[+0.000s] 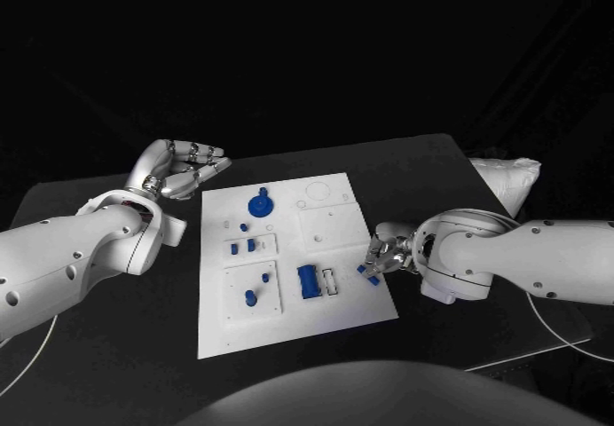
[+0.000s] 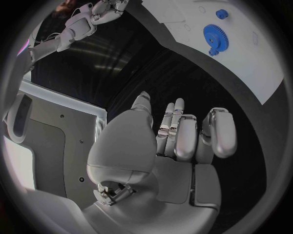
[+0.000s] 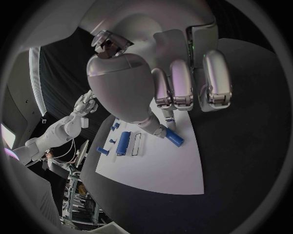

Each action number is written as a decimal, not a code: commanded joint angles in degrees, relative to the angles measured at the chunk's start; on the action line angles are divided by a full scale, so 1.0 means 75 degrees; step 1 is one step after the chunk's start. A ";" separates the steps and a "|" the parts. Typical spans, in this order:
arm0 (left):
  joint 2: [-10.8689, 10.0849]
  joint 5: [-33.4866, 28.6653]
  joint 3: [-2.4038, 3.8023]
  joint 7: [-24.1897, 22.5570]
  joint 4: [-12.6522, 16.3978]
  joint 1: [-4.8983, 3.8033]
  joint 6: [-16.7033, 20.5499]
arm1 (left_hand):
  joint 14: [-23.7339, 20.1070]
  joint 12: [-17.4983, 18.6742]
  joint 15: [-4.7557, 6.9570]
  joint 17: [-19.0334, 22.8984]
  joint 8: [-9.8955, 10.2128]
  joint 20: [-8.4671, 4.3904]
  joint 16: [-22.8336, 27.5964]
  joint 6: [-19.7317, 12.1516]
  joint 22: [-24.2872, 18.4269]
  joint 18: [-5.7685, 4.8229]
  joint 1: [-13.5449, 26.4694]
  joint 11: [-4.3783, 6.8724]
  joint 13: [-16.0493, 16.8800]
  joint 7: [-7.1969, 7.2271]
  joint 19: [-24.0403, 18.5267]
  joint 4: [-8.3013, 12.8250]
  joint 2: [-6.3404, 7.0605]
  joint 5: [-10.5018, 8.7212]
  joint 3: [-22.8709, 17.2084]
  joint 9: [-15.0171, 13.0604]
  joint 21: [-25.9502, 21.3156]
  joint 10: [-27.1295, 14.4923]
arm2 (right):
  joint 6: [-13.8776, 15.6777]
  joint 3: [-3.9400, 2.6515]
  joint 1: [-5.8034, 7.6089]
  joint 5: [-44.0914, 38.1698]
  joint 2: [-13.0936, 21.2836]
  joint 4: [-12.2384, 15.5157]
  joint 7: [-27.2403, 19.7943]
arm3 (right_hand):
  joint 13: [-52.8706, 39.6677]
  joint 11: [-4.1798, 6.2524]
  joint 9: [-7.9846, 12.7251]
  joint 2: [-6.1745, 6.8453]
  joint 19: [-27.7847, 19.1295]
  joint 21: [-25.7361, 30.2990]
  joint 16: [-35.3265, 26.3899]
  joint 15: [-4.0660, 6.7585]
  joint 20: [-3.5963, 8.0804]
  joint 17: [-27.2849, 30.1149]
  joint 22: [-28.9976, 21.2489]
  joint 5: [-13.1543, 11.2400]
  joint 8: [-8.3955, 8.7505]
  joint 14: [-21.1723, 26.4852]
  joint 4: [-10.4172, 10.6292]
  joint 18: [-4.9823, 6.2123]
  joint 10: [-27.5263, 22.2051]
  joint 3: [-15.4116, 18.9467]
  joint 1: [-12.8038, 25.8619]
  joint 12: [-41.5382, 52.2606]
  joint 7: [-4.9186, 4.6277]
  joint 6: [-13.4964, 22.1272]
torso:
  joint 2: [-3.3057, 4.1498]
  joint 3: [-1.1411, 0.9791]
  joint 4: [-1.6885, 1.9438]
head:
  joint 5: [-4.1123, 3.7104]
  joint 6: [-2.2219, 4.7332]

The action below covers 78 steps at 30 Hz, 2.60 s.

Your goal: Assemble the parts on the task board

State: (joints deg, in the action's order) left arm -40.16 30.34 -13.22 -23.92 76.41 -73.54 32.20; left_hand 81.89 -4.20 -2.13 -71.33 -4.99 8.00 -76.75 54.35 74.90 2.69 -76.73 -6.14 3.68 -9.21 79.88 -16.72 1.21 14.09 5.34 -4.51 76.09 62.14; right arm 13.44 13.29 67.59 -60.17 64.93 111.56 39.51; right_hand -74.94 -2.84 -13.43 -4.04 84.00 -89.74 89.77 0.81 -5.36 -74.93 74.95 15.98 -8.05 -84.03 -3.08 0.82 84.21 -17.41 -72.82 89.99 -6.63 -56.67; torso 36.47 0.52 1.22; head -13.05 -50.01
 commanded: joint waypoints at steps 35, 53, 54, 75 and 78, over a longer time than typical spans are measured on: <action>0.0032 0.0032 0.0004 -0.0030 -0.0012 -0.0003 -0.0096 | 0.0060 0.0008 0.0019 -0.0001 0.0034 0.0006 0.0017 0.0009 0.1361 0.0081 -0.0006 0.0007 0.0012 -0.0024 0.0047 0.0002 -0.0092 0.0039 0.0057 0.0008 -0.0048 0.0053 | 0.0511 0.0032 0.0140 0.2243 -0.0312 -0.0344 -0.0274 | -0.2008 -0.0004 0.0102 0.0134 0.0800 -0.0034 0.0031 0.0037 -0.0003 -0.2009 0.2007 -0.0105 0.0090 -0.0797 -0.0020 -0.0109 0.0772 -0.0015 0.0083 0.0001 -0.0045 -0.0060 | -0.0002 0.0005 -0.0006 | 0.0050 0.0001; 0.0022 0.0032 0.0004 -0.0028 0.0000 -0.0003 -0.0102 | 0.0060 0.0008 0.0019 -0.0001 0.0034 0.0006 0.0017 0.0009 0.1361 0.0081 -0.0006 0.0007 0.0012 -0.0024 0.0047 0.0002 -0.0092 0.0039 0.0057 0.0008 -0.0048 0.0053 | 0.0788 0.0032 0.0167 0.3625 -0.0383 -0.0306 -0.0545 | -0.2008 -0.0011 0.0143 0.0167 0.0800 -0.0034 0.0031 0.0034 -0.0003 -0.2009 0.2007 -0.0148 0.0120 -0.0797 -0.0003 -0.0109 0.0772 0.0008 0.0137 0.0001 -0.0053 -0.0107 | -0.0003 0.0005 0.0000 | 0.0068 0.0001; 0.0022 0.0032 0.0004 -0.0028 0.0000 -0.0003 -0.0102 | 0.0060 0.0008 0.0019 -0.0001 0.0034 0.0006 0.0017 0.0009 0.1361 0.0081 -0.0006 0.0007 0.0012 -0.0024 0.0047 0.0002 -0.0092 0.0039 0.0057 0.0008 -0.0048 0.0053 | 0.0807 0.0032 0.0167 0.3673 -0.0393 -0.0308 -0.0565 | -0.2008 -0.0011 0.0144 0.0168 0.0800 -0.0034 0.0031 0.0034 -0.0003 -0.2009 0.2007 -0.0149 0.0121 -0.0797 -0.0002 -0.0109 0.0772 0.0009 0.0139 0.0001 -0.0053 -0.0109 | -0.0002 0.0005 0.0001 | 0.0066 0.0001; 0.0036 0.0034 0.0004 -0.0031 -0.0022 -0.0003 -0.0109 | 0.0060 0.0008 0.0019 -0.0001 0.0034 0.0006 0.0017 0.0009 0.1361 0.0081 -0.0006 0.0007 0.0012 -0.0024 0.0047 0.0002 -0.0092 0.0039 0.0057 0.0008 -0.0048 0.0053 | 0.0818 0.0031 0.0172 0.4221 -0.0841 -0.0645 -0.0648 | -0.2008 -0.0011 0.0168 0.0174 0.0800 -0.0034 0.0031 0.0034 -0.0004 -0.2009 0.2007 -0.0187 0.0140 -0.0797 0.0011 -0.0109 0.0772 0.0020 0.0165 0.0001 -0.0052 -0.0131 | -0.0004 0.0006 0.0000 | 0.0037 0.0001; 0.0038 0.0034 0.0004 -0.0031 -0.0020 -0.0003 -0.0109 | 0.0060 0.0008 0.0019 -0.0001 0.0034 0.0006 0.0017 0.0009 0.1361 0.0081 -0.0006 0.0007 0.0012 -0.0024 0.0047 0.0002 -0.0092 0.0039 0.0057 0.0008 -0.0048 0.0053 | 0.0763 0.0031 0.0172 0.4296 -0.0892 -0.0688 -0.0616 | -0.2008 -0.0011 0.0168 0.0174 0.0800 -0.0034 0.0031 0.0034 -0.0004 -0.2009 0.2007 -0.0187 0.0140 -0.0797 0.0011 -0.0109 0.0772 0.0020 0.0165 0.0001 -0.0052 -0.0131 | 0.0001 0.0003 0.0000 | 0.0048 0.0001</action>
State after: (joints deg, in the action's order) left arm -40.00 30.43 -13.23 -23.85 76.17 -73.54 32.08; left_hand 81.89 -4.20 -2.13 -71.34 -4.99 8.00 -76.75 54.35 74.91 2.69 -76.73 -6.14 3.68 -9.21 79.88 -16.72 1.21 14.09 5.34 -4.51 76.09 62.14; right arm 20.10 13.51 68.89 -29.45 58.40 106.52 35.12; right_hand -74.94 -2.84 -12.19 -2.99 84.00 -89.74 89.77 0.82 -5.35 -74.90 74.90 14.76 -7.05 -84.03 -3.07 0.81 84.22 -17.40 -71.79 89.99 -6.87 -57.22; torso 36.44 0.56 1.21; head -12.73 -50.01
